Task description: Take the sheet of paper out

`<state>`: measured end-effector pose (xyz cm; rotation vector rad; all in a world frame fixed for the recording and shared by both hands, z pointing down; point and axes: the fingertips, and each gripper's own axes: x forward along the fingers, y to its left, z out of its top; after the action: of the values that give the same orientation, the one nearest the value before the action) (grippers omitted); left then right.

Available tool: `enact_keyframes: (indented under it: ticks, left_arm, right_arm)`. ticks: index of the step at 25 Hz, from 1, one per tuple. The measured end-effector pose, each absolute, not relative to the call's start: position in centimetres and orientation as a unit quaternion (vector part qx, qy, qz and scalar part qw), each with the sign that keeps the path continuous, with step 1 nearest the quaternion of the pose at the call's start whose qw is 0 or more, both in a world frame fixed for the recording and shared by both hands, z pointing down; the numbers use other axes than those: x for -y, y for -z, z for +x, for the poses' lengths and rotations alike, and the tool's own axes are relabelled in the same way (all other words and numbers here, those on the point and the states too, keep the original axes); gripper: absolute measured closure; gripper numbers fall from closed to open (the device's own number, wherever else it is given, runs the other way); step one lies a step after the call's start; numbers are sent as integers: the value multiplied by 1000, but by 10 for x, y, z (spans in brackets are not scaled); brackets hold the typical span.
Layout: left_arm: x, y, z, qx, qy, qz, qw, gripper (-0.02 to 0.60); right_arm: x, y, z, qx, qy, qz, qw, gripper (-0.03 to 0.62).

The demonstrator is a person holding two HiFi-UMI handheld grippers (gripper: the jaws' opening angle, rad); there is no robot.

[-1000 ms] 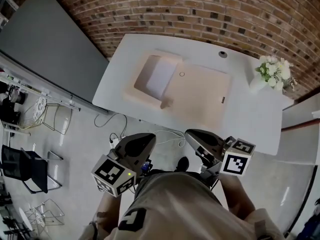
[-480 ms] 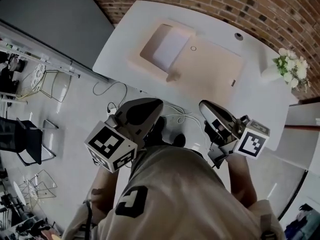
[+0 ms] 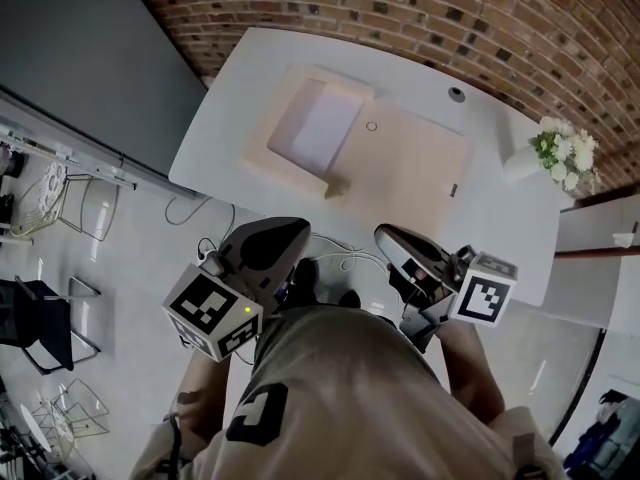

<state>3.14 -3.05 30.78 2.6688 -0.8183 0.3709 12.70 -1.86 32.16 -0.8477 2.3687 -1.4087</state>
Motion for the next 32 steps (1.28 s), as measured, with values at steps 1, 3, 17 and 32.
enact_keyframes:
  ticks: [1, 3, 17, 32]
  left_arm:
    - [35, -308, 26, 285, -127, 936, 164, 568]
    - [43, -309, 15, 280, -122, 937, 168, 568]
    - [90, -321, -53, 238, -90, 949, 186, 568]
    - [105, -337, -56, 209, -88, 951, 211, 568]
  right_arm:
    - [23, -320, 121, -816, 483, -291, 128, 569]
    - [30, -318, 110, -814, 486, -291, 128, 569]
    - [65, -333, 47, -780, 515, -335, 121, 569]
    - [98, -374, 58, -724, 584, -332, 160, 569]
